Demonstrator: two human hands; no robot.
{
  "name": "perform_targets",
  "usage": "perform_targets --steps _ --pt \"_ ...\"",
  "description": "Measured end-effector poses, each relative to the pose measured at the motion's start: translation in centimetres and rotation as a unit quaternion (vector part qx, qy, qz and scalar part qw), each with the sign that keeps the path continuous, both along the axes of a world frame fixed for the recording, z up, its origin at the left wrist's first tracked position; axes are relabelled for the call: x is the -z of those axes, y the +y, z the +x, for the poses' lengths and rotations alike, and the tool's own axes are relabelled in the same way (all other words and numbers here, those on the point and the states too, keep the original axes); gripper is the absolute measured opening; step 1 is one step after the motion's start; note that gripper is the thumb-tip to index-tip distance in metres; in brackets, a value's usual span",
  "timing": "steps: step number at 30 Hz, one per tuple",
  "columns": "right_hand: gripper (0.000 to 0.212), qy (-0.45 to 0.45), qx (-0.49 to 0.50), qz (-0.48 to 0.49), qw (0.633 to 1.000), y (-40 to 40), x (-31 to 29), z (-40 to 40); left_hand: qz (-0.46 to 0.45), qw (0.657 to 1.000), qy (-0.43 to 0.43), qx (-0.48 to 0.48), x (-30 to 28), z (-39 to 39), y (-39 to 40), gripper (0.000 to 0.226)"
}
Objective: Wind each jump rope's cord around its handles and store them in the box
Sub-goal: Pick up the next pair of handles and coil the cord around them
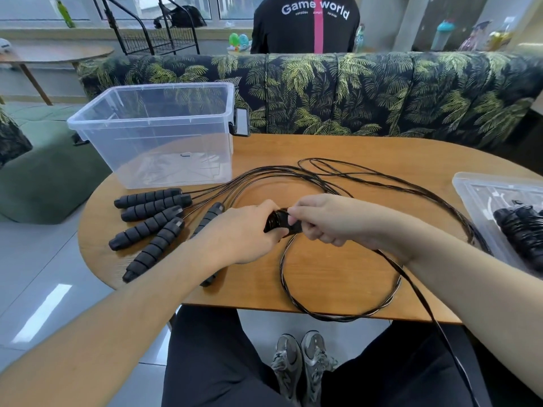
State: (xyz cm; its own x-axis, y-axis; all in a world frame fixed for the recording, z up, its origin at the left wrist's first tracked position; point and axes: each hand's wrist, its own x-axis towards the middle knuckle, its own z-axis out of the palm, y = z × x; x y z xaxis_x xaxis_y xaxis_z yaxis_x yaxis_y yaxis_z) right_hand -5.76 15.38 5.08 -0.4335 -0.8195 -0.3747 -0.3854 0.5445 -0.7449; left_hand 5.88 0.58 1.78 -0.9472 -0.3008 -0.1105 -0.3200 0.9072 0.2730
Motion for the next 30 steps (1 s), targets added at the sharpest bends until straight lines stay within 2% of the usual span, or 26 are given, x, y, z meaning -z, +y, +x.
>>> perform_targets --steps 3,5,7,10,13,16,19,26,28,30 --pt "0.032 0.052 -0.013 -0.026 0.998 0.2 0.4 0.7 0.070 0.995 0.054 -0.035 0.8 0.1 0.4 0.035" --pt "0.036 0.092 -0.019 -0.041 0.995 0.5 0.7 0.8 0.171 0.980 0.086 -0.053 0.9 0.2 0.6 0.033" --pt "0.035 0.087 -0.024 -0.049 0.995 1.0 0.9 0.8 0.304 0.942 0.118 -0.081 1.0 0.4 0.8 0.033" --pt "0.029 0.008 -0.032 -0.063 0.997 1.9 1.2 0.8 0.429 0.880 0.158 -0.127 1.2 0.8 1.4 0.034" --pt "0.026 -0.016 -0.038 -0.074 0.996 2.7 1.6 0.8 0.561 0.798 0.175 -0.137 1.3 1.4 2.0 0.025" --pt "0.030 -0.058 -0.026 -0.058 0.996 3.3 2.0 0.3 0.622 0.749 0.172 -0.149 1.4 2.0 2.1 0.023" --pt "0.038 -0.099 -0.027 -0.052 0.993 4.1 2.4 -0.4 0.666 0.711 0.169 -0.150 1.7 2.3 1.6 0.035" --pt "0.029 -0.183 -0.070 -0.102 0.975 5.8 3.0 -2.9 0.705 0.688 0.166 -0.052 1.4 3.1 0.2 0.046" --pt "0.033 -0.148 -0.066 -0.072 0.984 5.7 2.9 -3.4 0.697 0.701 0.148 -0.034 1.2 3.1 0.0 0.045" --pt "0.049 -0.077 -0.048 -0.028 0.995 5.3 2.8 -3.5 0.689 0.714 0.123 -0.027 1.3 3.1 0.0 0.053"
